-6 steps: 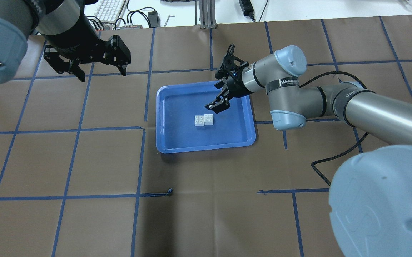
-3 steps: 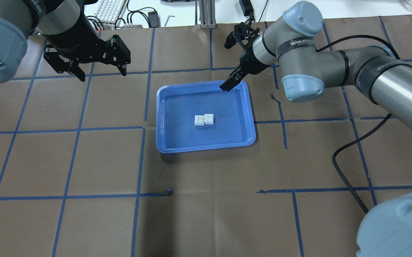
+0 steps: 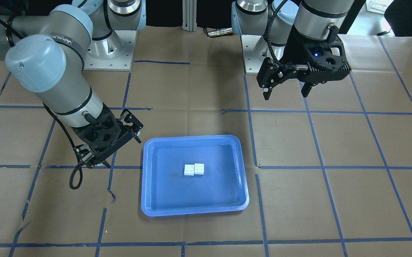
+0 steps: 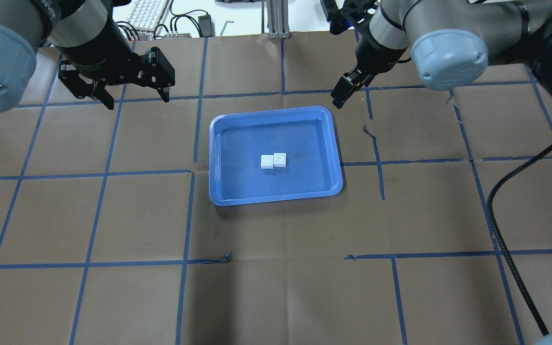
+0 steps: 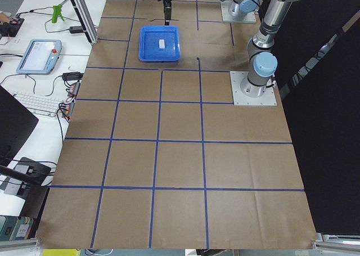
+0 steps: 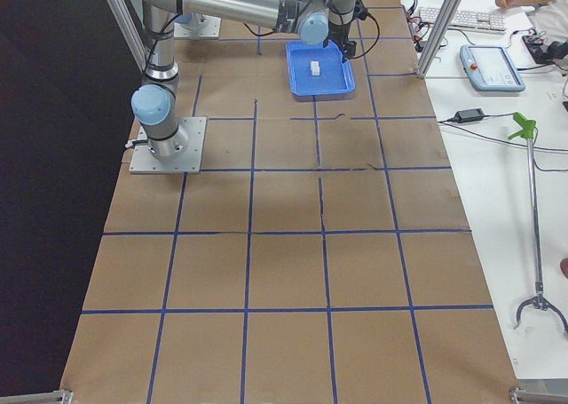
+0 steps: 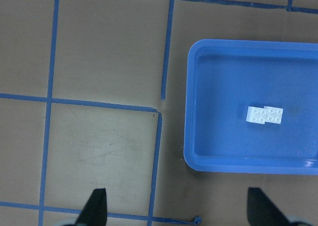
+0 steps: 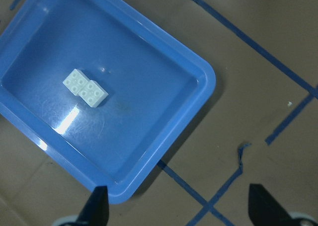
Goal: Assemble white blocks and place on blue tray
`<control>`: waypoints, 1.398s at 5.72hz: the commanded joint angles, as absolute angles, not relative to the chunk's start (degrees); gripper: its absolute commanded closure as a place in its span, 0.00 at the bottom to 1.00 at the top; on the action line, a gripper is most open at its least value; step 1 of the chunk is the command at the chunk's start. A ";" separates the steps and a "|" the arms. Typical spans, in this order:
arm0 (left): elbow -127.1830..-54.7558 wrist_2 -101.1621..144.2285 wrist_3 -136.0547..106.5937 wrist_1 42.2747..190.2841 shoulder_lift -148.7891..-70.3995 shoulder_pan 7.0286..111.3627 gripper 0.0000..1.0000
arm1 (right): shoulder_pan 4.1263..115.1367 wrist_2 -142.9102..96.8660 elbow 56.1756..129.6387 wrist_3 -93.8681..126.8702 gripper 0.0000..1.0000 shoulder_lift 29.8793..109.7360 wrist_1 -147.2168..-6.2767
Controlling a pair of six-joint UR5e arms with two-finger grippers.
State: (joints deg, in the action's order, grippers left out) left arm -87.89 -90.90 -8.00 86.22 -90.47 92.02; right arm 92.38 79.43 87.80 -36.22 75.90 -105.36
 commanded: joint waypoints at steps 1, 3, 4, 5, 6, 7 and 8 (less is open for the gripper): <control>-87.89 -90.97 -8.00 86.22 -90.35 92.02 0.01 | 89.58 87.31 86.84 -24.50 0.00 81.89 -95.06; -87.89 -90.97 -8.00 86.31 -90.35 92.02 0.01 | 89.30 89.12 86.84 -13.76 0.00 86.11 -90.30; -87.89 -90.97 -8.00 86.31 -90.35 92.02 0.01 | 89.73 89.12 86.92 -5.79 0.00 89.27 -86.35; -88.33 -90.97 -8.00 86.31 -89.83 91.93 0.01 | 90.17 89.03 87.36 -2.49 0.00 90.08 -85.87; -88.33 -90.97 -8.00 86.31 -89.82 91.93 0.01 | 90.18 89.03 87.62 -2.46 0.00 89.91 -86.04; -88.33 -90.97 -8.00 86.31 -89.82 91.93 0.01 | 90.18 89.12 87.71 -2.81 0.00 89.74 -86.04; -88.33 -90.97 -8.00 86.31 -89.82 91.93 0.01 | 90.09 89.12 87.71 -2.90 0.00 89.65 -86.13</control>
State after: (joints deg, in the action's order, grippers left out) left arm -88.32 -90.97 -8.00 86.31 -89.84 91.94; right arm 90.14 89.10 87.67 -2.84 89.74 -86.08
